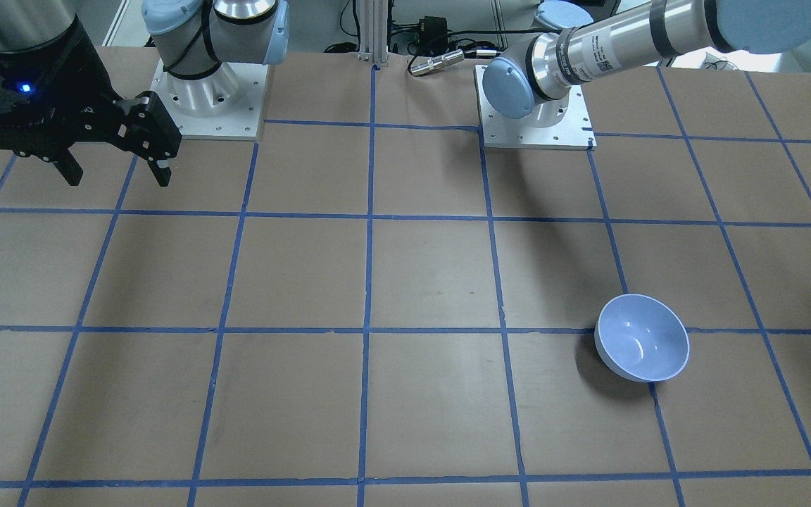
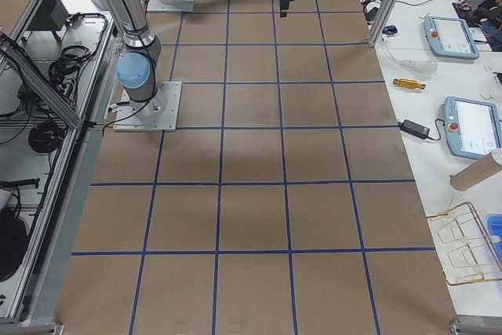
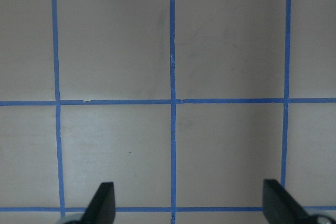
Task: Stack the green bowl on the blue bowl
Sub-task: 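Grasp the mint-green bowl rim with the left gripper, then carry the green bowl with the left gripper over the blue bowl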
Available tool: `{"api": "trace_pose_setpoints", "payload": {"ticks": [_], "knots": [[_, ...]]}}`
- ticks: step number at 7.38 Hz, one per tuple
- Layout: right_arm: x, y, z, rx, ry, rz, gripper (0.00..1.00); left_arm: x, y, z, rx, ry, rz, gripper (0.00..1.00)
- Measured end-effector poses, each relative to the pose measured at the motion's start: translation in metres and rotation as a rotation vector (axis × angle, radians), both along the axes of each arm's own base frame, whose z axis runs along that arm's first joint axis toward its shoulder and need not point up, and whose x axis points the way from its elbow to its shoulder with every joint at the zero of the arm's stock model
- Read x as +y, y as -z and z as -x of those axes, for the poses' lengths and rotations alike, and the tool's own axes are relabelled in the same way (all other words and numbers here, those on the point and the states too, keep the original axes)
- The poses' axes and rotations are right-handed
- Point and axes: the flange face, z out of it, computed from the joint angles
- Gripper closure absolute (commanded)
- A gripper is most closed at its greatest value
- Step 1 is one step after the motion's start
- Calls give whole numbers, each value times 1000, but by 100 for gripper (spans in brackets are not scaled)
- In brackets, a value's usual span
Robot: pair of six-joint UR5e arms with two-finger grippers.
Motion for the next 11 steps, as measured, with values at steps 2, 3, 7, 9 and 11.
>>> {"api": "trace_pose_setpoints", "payload": {"ticks": [2, 3, 7, 9, 11], "knots": [[0, 0, 0, 0, 0, -1, 0, 8, -42, 73, 15, -65, 7, 100], [0, 0, 0, 0, 1, -1, 0, 17, -56, 118, 28, -101, 6, 100], [0, 0, 0, 0, 2, 0, 0, 52, -98, 307, 37, -221, 21, 100], [0, 0, 0, 0, 1, 0, 0, 77, -76, 388, 58, -261, 1, 100], [0, 1, 0, 0, 0, -1, 0, 86, -41, 438, 48, -226, 34, 100]]}}
